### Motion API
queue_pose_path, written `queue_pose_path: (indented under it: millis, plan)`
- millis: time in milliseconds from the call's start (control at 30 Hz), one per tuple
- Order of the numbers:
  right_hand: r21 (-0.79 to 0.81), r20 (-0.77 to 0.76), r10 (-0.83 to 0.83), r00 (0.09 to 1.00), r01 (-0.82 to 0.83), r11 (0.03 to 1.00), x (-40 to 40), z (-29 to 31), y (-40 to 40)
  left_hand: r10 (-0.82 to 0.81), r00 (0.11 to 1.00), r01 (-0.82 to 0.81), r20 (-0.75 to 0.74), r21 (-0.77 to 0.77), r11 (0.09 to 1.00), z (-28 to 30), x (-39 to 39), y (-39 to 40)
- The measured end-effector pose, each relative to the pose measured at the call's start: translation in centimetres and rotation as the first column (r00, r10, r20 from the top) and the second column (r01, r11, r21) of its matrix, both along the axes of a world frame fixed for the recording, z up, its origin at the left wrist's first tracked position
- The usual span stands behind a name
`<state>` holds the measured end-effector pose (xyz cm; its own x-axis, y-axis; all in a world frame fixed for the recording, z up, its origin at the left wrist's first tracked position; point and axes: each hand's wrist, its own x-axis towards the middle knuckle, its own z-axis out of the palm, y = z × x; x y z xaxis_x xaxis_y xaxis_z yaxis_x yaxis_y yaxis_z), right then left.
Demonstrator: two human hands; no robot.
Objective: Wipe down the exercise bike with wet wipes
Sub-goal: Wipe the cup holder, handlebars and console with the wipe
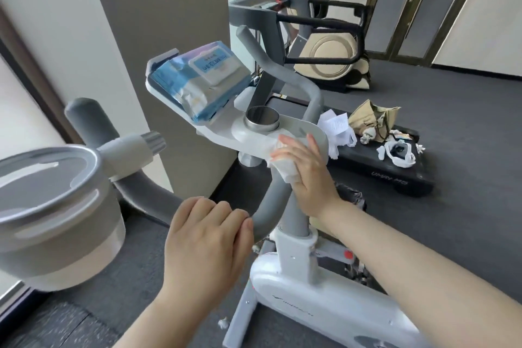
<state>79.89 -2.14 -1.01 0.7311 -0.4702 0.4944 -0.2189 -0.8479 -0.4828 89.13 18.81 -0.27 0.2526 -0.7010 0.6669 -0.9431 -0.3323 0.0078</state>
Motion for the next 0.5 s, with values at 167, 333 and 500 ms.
queue_pose_path:
  millis: [167, 333, 500]
  plan:
    - [0.038, 0.121, 0.209, 0.97, -0.215, 0.976, -2.2, -1.4, 7.1, 0.191, 0.979, -0.197, -0.077, -0.068, 0.978, -0.1, -1.8, -1.2]
    - [-0.126, -0.098, 0.484, 0.869, -0.494, 0.861, -2.7, -0.4, 3.6, 0.283, 0.957, -0.282, -0.071, 0.022, 0.959, 0.2, -2.3, -1.5]
    - [-0.146, -0.044, 0.237, 0.97, -0.241, 0.959, -1.3, -0.8, -2.1, 0.369, 0.926, -0.365, -0.08, 0.063, 0.929, -0.4, -3.1, -1.8]
